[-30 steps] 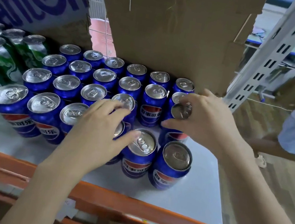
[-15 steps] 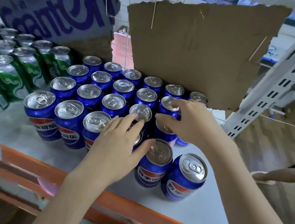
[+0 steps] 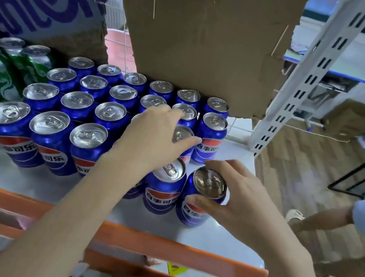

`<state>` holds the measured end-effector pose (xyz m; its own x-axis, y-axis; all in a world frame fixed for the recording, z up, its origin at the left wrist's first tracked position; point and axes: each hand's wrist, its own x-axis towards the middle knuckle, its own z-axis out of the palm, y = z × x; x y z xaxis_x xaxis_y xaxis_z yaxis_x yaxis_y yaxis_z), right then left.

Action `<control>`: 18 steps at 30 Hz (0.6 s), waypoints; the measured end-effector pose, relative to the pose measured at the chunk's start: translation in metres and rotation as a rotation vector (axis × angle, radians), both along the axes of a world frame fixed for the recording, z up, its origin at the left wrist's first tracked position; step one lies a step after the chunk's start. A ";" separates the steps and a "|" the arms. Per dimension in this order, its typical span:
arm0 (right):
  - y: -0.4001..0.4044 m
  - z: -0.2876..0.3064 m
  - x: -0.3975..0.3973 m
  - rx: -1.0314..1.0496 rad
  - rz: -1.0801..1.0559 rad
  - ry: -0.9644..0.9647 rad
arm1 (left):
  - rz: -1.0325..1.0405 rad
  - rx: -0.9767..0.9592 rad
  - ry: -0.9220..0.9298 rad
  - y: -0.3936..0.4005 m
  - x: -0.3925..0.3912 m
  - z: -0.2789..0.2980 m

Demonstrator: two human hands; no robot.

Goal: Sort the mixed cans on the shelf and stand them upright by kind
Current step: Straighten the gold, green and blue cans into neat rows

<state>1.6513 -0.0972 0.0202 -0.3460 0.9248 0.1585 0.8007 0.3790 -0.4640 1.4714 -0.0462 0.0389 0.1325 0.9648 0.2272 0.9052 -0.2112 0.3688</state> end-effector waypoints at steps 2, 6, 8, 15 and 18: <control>0.001 -0.003 0.001 -0.001 0.000 0.022 | -0.017 -0.134 0.180 0.017 0.003 0.009; 0.010 0.000 0.004 0.020 -0.003 0.004 | -0.113 -0.187 0.337 0.034 0.003 0.018; 0.018 0.000 0.006 0.038 -0.015 -0.005 | -0.169 -0.192 0.343 0.034 0.003 0.019; 0.059 0.002 0.001 0.066 -0.062 -0.019 | -0.271 -0.243 0.303 0.034 0.000 0.020; 0.070 0.001 -0.003 0.075 -0.056 -0.042 | -0.264 -0.268 0.292 0.036 -0.002 0.022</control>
<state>1.6486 -0.0267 0.0212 -0.3015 0.9290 0.2146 0.8398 0.3654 -0.4016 1.4693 -0.0101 0.0606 0.4027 0.9089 -0.1086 0.9071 -0.3804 0.1801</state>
